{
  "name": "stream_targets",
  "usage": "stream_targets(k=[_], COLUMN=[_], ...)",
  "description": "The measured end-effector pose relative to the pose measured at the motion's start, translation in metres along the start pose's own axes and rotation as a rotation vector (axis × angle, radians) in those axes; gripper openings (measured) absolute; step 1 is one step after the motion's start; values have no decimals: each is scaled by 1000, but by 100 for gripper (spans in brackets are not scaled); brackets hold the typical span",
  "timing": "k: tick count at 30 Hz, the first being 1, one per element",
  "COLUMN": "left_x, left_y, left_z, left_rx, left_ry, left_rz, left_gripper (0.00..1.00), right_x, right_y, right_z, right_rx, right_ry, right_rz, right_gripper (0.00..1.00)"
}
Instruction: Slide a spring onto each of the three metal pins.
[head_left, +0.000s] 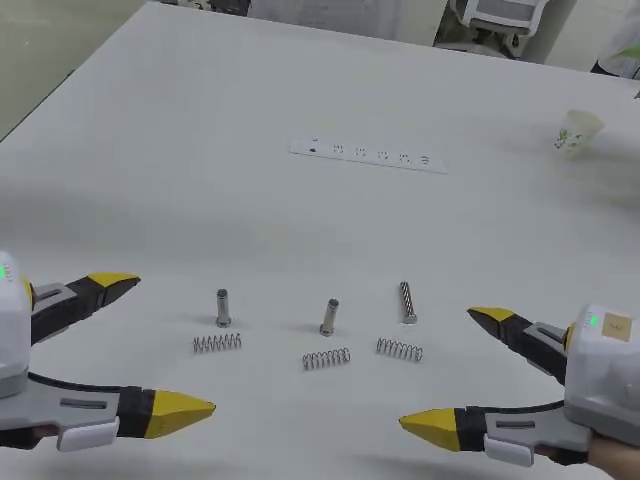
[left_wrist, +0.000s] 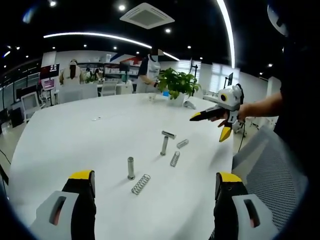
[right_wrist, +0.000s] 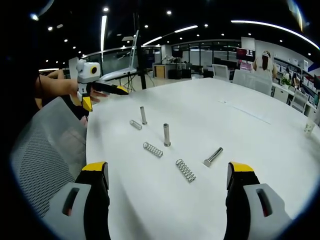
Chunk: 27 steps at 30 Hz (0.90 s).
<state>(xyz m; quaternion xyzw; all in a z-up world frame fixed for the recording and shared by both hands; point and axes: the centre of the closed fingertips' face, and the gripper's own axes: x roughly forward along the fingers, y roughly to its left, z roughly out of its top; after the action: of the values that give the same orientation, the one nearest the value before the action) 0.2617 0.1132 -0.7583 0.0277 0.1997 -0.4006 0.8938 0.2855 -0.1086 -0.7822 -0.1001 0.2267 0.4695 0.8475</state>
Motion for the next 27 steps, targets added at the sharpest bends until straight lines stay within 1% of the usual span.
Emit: stream_targets(k=[10,21,27], left_x=[2,0,1], left_y=[-1,2,0], left_z=[-1,-1,-3], left_rx=[1,-2,-6], left_ry=[3,3,5], left_rz=[-7,-1,-6], left_gripper=[97,97,97], right_x=[-1,1,3], right_y=[-1,-1,0], right_z=[-1,0,-1], right_rx=[4,8,10], right_ry=[3,0,5], right_rz=[-3,-4,2], right_gripper=[99,99,99])
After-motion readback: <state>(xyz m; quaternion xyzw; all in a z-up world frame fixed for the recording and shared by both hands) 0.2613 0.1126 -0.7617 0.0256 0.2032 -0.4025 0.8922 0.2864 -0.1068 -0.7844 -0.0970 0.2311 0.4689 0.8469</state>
